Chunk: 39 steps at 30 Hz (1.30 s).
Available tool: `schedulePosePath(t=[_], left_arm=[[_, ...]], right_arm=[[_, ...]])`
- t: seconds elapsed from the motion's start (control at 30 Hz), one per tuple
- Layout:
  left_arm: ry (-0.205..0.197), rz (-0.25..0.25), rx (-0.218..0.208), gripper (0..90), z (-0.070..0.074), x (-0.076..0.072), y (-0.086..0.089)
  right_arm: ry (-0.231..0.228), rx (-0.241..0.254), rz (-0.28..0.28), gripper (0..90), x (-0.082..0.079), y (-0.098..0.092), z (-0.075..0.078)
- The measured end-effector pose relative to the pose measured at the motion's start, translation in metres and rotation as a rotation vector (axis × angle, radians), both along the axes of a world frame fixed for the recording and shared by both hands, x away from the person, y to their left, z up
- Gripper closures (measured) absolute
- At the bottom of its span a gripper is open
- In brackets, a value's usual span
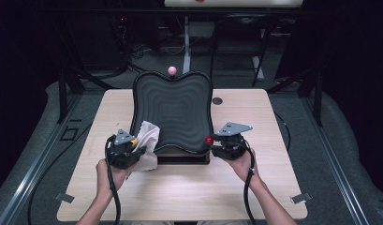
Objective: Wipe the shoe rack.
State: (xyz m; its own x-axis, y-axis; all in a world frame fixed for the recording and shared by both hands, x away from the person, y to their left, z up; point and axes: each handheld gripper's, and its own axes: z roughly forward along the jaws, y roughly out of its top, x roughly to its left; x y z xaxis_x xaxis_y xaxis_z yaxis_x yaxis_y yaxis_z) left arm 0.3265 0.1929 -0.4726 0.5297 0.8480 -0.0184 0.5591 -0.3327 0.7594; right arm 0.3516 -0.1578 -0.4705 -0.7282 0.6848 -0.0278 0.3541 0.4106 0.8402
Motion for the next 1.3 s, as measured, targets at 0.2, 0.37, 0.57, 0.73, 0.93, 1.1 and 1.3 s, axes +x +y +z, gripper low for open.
schedulePosePath(t=[0.2, 0.37, 0.57, 0.73, 0.93, 1.1, 1.3], left_arm=[[0.004, 0.03, 0.015, 82.0, -0.002, -0.001, 0.008], [0.004, 0.029, 0.016, 82.0, -0.002, -0.001, 0.008], [0.006, 0.017, 0.008, 82.0, -0.002, -0.001, 0.003], [-0.003, -0.006, 0.0, 81.8, 0.0, -0.001, -0.005], [-0.007, -0.027, -0.001, 81.7, 0.002, 0.002, -0.017], [-0.008, -0.04, -0.001, 81.6, 0.002, 0.006, -0.027], [-0.003, -0.056, -0.001, 81.4, 0.001, 0.013, -0.038]], right_arm=[[-0.001, -0.003, 0.001, 60.2, 0.0, 0.0, 0.0], [-0.002, -0.004, 0.0, 60.2, 0.0, 0.0, 0.0], [-0.002, -0.006, 0.001, 60.2, 0.0, 0.0, 0.0], [-0.003, -0.007, 0.001, 60.2, 0.0, 0.0, 0.0], [-0.004, -0.008, 0.002, 60.2, 0.0, 0.0, 0.0], [-0.004, -0.008, 0.001, 60.2, 0.0, 0.0, 0.0], [-0.004, -0.008, 0.001, 60.2, 0.0, 0.0, 0.0]])
